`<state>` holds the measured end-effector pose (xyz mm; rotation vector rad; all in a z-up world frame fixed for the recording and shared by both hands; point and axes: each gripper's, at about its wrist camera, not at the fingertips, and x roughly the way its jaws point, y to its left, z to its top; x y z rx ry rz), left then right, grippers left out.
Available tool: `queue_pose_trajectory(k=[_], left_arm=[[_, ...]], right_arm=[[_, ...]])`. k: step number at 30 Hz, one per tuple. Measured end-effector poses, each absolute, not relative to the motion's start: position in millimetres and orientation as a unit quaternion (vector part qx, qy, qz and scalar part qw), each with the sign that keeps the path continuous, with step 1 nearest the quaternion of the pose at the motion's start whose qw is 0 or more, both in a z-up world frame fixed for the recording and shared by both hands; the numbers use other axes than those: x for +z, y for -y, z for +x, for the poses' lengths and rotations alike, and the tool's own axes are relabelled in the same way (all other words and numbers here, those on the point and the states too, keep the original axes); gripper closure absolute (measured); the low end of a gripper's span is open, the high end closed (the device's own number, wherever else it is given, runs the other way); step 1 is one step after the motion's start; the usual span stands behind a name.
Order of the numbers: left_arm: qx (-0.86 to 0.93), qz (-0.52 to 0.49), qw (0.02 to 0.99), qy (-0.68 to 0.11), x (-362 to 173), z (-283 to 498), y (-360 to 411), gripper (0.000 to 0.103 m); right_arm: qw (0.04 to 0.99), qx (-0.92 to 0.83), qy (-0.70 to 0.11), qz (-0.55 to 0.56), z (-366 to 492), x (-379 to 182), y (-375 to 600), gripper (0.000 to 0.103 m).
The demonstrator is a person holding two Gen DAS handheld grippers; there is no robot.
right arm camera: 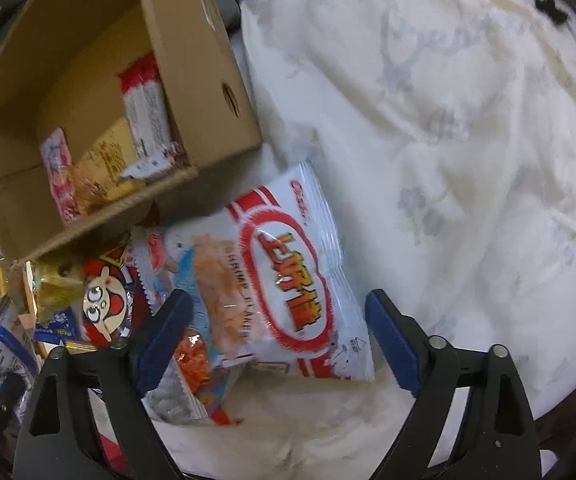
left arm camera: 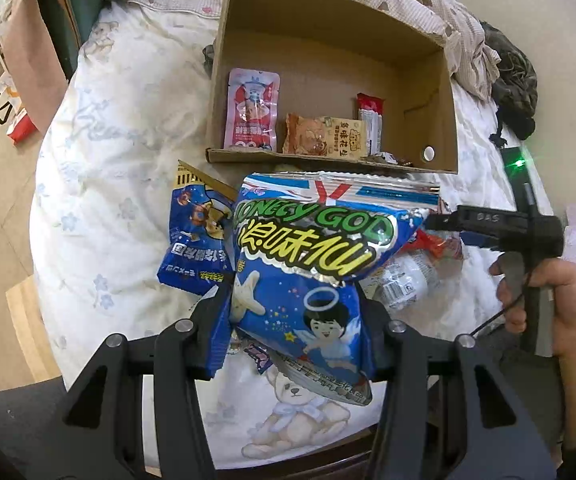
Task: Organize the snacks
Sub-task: 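Grasp the blue Lonely God bag with the left gripper while the right gripper grasps the white Oishi bag, then carry both bags over the box and open both grippers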
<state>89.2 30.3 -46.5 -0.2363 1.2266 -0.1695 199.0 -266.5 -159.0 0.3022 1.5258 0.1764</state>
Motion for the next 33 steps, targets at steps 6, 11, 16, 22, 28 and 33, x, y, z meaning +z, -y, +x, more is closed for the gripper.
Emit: queue_pose_trajectory(k=[6, 11, 16, 22, 28, 33], left_arm=[[-0.077, -0.108, 0.813, -0.568, -44, 89, -29, 0.056], [-0.069, -0.109, 0.814, -0.567, -45, 90, -31, 0.056], [-0.065, -0.108, 0.820, -0.559, -42, 90, -32, 0.056], [-0.046, -0.097, 0.829, -0.548, -42, 90, -35, 0.056], [-0.021, -0.095, 0.834, -0.543, -45, 91, -40, 0.056], [-0.001, -0.102, 0.836, -0.539, -44, 90, -48, 0.056]], right_arm=[[0.710, 0.107, -0.682, 0.140, 197, -161, 261, 0.036], [0.734, 0.119, -0.656, 0.126, 187, -143, 263, 0.061], [0.753, 0.117, -0.632, 0.139, 164, -119, 274, 0.068], [0.782, 0.112, -0.581, 0.196, 130, -88, 303, 0.069], [0.770, 0.179, -0.568, 0.227, 119, -81, 288, 0.070], [0.774, 0.213, -0.548, 0.234, 120, -70, 273, 0.070]])
